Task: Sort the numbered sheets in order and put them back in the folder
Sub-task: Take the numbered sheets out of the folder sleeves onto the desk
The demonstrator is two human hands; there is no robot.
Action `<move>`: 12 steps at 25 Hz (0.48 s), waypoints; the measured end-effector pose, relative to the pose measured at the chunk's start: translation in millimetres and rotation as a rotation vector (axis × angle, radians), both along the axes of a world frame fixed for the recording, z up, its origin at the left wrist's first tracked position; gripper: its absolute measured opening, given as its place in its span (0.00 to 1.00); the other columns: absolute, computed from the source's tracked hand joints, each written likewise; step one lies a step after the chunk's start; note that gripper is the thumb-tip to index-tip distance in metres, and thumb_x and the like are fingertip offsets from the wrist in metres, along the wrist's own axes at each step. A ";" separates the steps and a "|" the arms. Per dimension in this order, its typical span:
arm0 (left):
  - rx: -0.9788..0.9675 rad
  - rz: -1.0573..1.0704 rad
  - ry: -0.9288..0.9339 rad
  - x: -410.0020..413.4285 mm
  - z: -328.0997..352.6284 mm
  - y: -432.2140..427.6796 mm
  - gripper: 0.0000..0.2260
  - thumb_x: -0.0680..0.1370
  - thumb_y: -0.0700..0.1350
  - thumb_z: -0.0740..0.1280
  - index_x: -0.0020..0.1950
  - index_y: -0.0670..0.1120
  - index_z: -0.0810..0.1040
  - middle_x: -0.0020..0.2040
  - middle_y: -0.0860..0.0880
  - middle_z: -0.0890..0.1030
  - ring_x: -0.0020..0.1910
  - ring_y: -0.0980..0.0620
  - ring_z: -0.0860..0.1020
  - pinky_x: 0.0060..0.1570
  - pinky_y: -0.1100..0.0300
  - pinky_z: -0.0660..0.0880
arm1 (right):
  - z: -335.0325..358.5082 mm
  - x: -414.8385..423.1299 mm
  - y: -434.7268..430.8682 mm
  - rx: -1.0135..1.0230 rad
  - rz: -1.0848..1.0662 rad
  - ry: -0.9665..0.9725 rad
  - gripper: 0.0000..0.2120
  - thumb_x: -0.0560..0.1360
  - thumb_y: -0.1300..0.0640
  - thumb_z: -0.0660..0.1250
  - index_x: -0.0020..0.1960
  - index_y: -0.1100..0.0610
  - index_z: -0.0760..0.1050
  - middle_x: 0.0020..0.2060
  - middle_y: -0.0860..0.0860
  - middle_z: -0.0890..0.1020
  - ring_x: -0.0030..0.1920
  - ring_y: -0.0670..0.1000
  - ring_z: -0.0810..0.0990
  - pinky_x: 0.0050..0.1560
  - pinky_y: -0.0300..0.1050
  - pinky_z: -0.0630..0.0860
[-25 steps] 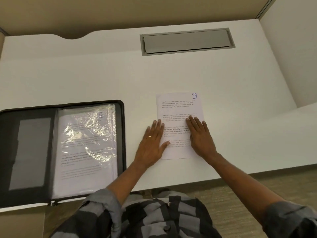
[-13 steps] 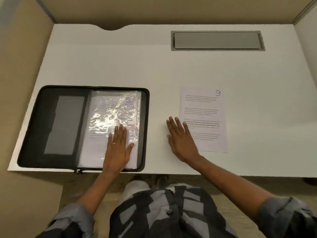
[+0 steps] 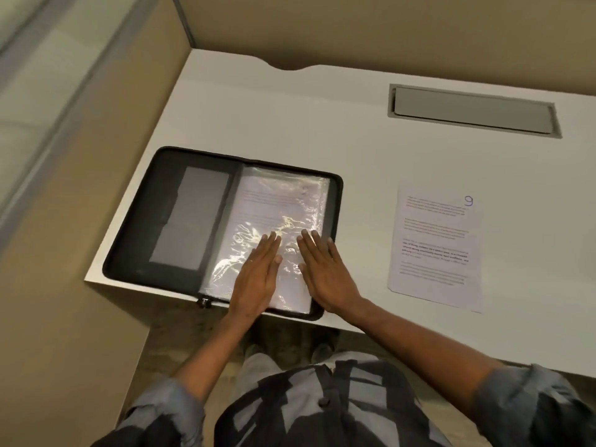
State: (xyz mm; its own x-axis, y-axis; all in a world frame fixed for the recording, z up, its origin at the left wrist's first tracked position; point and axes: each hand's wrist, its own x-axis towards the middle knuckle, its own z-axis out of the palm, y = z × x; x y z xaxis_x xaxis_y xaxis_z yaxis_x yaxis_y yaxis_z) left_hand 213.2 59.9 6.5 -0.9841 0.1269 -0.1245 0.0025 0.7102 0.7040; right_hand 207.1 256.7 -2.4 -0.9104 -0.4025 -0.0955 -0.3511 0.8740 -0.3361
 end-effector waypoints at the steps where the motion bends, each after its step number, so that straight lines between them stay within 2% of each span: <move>1: 0.060 0.018 0.003 0.6 12.3 -5.1 0.21 0.88 0.53 0.54 0.82 0.56 0.60 0.81 0.61 0.57 0.80 0.66 0.52 0.78 0.62 0.52 | 4.3 -5.1 -16.2 -0.021 -0.007 -0.008 0.29 0.87 0.45 0.42 0.83 0.58 0.50 0.82 0.54 0.51 0.83 0.54 0.47 0.80 0.61 0.53; 4: 0.242 0.042 0.017 -1.4 45.3 -29.3 0.21 0.88 0.50 0.56 0.81 0.58 0.61 0.80 0.63 0.59 0.79 0.66 0.56 0.77 0.66 0.55 | 17.3 -19.1 -70.6 -0.130 -0.027 -0.040 0.33 0.85 0.39 0.36 0.84 0.55 0.44 0.83 0.52 0.46 0.83 0.52 0.42 0.81 0.60 0.48; 6: 0.327 0.059 0.011 -6.3 64.3 -55.3 0.21 0.87 0.52 0.55 0.81 0.61 0.59 0.79 0.67 0.59 0.78 0.66 0.58 0.76 0.66 0.57 | 27.2 -26.2 -110.9 -0.239 -0.033 -0.052 0.35 0.83 0.35 0.34 0.83 0.53 0.41 0.83 0.52 0.43 0.82 0.51 0.40 0.81 0.61 0.45; 8: 0.400 0.108 -0.019 -14.3 82.7 -83.3 0.23 0.86 0.55 0.54 0.82 0.60 0.57 0.80 0.65 0.58 0.78 0.65 0.58 0.74 0.63 0.60 | 38.6 -32.4 -148.3 -0.362 -0.047 -0.074 0.35 0.82 0.34 0.38 0.83 0.51 0.38 0.83 0.50 0.40 0.82 0.50 0.39 0.81 0.60 0.43; 9: 0.429 0.139 -0.044 -19.3 93.2 -97.5 0.24 0.86 0.58 0.54 0.82 0.60 0.56 0.80 0.63 0.58 0.78 0.64 0.58 0.73 0.65 0.60 | 43.6 -35.7 -165.4 -0.416 -0.055 -0.092 0.36 0.82 0.33 0.41 0.83 0.50 0.38 0.82 0.48 0.39 0.82 0.49 0.38 0.81 0.60 0.43; 12: 0.469 0.179 -0.029 -36.5 127.4 -144.6 0.28 0.82 0.65 0.50 0.82 0.60 0.56 0.80 0.62 0.57 0.77 0.66 0.57 0.66 0.79 0.58 | 49.1 -45.9 -212.8 -0.470 -0.074 -0.130 0.38 0.82 0.33 0.47 0.83 0.49 0.37 0.82 0.44 0.37 0.82 0.47 0.38 0.80 0.64 0.44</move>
